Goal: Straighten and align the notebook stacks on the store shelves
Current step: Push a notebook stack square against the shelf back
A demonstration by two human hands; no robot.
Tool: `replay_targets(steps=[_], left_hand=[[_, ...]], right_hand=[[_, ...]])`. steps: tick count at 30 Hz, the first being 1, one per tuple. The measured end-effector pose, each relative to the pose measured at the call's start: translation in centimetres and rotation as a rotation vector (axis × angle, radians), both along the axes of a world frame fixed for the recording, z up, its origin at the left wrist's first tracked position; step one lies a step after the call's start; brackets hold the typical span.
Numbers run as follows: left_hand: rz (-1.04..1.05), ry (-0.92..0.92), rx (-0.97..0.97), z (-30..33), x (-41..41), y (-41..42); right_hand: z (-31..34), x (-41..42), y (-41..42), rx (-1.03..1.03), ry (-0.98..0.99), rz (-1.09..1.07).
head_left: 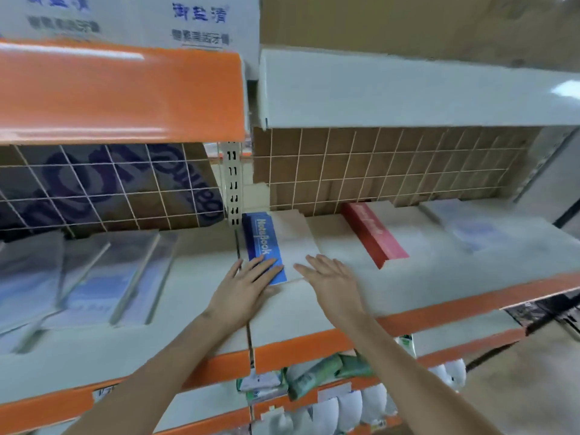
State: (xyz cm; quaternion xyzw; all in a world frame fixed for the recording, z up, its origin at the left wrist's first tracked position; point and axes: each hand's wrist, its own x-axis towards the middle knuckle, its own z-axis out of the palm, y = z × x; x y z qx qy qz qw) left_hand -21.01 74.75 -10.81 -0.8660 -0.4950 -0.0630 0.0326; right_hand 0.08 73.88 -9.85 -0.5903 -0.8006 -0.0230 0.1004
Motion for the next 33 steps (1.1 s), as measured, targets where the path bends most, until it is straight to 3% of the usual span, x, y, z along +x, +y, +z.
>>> replay_targets(steps=[7, 12, 17, 28, 33], left_hand=[[0.042, -0.196, -0.022, -0.3, -0.1, 0.2], [0.193, -0.4, 0.029, 0.2, 0.6, -1.0], [0.274, -0.395, 0.135, 0.0, 1.6, -1.8], [0.396, -0.408, 0.24, -0.4, 1.4, -2.0], [0.398, -0.403, 0.277, -0.5, 1.3, -2.1]], right_hand=[[-0.3, 1.4, 2.3, -0.156, 0.256, 0.105], [0.0, 3.4, 3.3, -0.252, 0.539, 0.016], [-0.3, 3.8, 3.7, -0.208, 0.711, 0.019], [-1.9, 4.2, 3.9, -0.116, 0.546, 0.096], [-1.9, 4.2, 3.9, -0.081, 0.584, 0.094]])
